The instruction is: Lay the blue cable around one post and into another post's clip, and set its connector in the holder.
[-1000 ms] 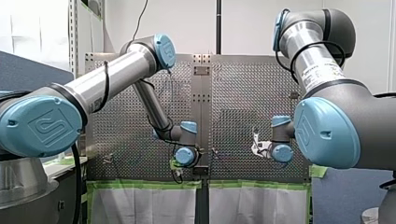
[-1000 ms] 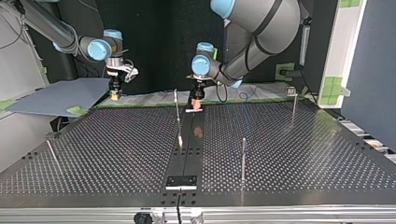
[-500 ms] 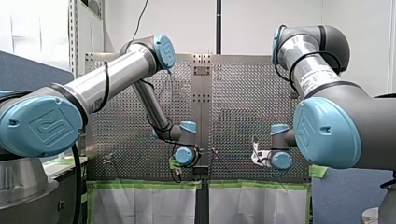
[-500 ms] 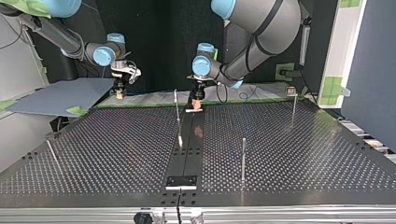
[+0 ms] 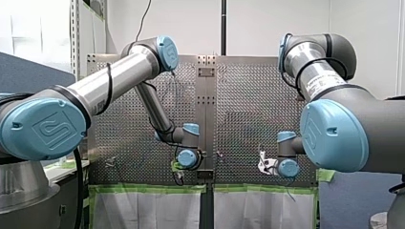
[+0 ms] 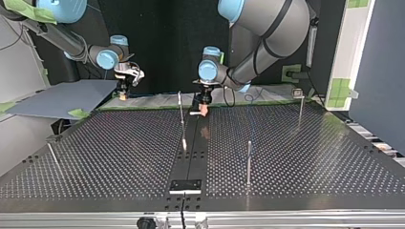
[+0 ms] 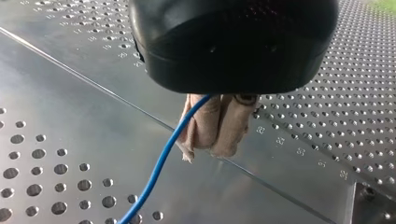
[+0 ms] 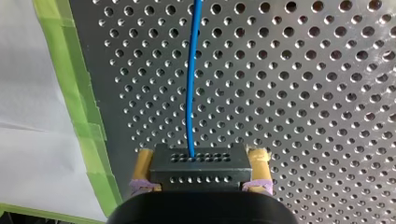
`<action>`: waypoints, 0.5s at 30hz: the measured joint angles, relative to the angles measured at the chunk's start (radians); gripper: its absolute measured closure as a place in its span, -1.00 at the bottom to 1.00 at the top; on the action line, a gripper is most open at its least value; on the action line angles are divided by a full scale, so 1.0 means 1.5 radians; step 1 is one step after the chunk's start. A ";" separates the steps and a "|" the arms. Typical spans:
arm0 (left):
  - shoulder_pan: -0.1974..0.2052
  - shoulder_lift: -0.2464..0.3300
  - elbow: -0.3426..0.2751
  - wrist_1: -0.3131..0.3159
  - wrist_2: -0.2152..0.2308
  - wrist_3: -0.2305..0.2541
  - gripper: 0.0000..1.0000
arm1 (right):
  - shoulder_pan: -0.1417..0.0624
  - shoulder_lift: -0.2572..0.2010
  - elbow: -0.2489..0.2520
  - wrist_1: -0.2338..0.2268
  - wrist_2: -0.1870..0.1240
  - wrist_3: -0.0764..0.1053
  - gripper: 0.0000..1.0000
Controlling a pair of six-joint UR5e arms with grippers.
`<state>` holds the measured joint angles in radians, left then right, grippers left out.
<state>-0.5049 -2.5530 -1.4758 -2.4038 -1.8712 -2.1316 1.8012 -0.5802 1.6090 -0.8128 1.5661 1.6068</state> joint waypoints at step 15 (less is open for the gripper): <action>0.003 -0.003 0.019 -0.037 0.003 0.000 0.76 | -0.012 0.001 -0.029 0.016 0.001 0.001 0.60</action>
<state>-0.5010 -2.5581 -1.4479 -2.4588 -1.8668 -2.1317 1.7839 -0.5783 1.5663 -0.7883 1.5682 1.6084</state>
